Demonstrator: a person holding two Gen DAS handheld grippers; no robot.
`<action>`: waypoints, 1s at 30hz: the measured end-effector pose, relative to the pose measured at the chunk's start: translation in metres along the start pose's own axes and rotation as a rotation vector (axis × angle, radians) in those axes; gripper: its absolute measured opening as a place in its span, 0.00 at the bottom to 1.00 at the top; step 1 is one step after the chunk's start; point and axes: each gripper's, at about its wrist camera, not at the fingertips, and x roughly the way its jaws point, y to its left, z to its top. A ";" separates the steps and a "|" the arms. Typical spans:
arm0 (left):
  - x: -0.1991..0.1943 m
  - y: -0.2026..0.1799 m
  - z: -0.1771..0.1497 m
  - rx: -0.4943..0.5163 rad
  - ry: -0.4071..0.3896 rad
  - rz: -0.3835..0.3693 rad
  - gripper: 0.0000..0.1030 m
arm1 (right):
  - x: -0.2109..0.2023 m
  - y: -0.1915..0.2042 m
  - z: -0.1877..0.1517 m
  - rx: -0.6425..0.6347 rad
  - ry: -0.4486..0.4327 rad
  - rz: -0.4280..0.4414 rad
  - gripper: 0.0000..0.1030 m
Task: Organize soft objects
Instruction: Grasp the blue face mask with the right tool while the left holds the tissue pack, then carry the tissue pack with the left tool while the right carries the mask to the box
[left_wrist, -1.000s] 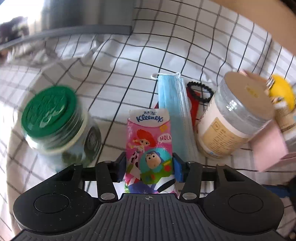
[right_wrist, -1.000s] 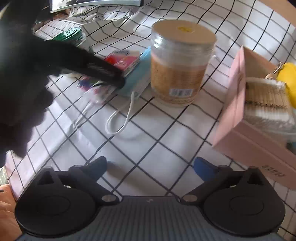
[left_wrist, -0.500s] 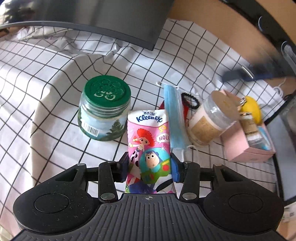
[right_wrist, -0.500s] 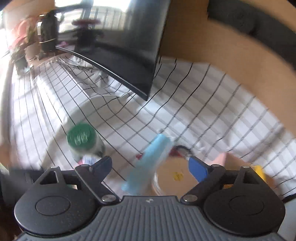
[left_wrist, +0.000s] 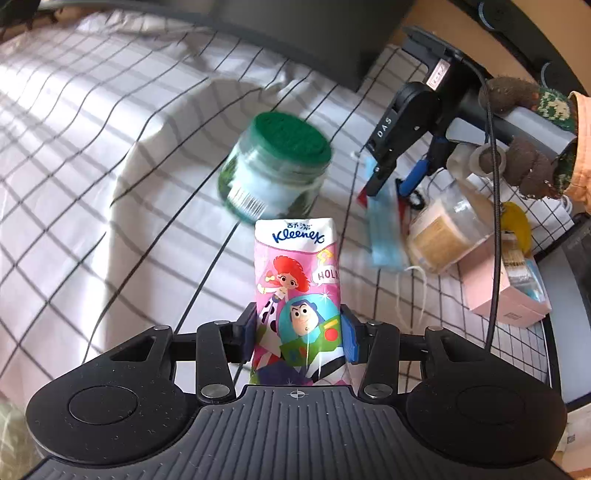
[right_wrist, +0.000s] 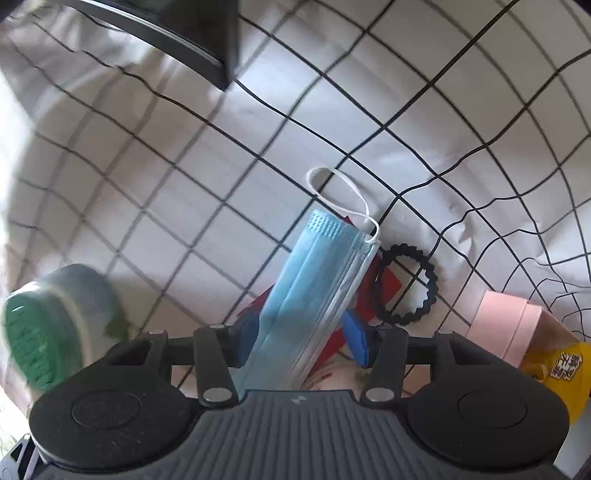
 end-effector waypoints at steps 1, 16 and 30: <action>0.001 0.003 -0.001 -0.010 0.003 0.004 0.47 | 0.004 0.000 0.001 0.011 0.012 0.015 0.50; 0.004 0.006 0.003 -0.001 0.021 0.003 0.47 | 0.001 0.051 -0.045 -0.118 -0.023 0.025 0.53; -0.001 -0.013 0.022 0.084 0.066 -0.055 0.47 | -0.075 0.054 -0.110 -0.035 -0.225 0.144 0.07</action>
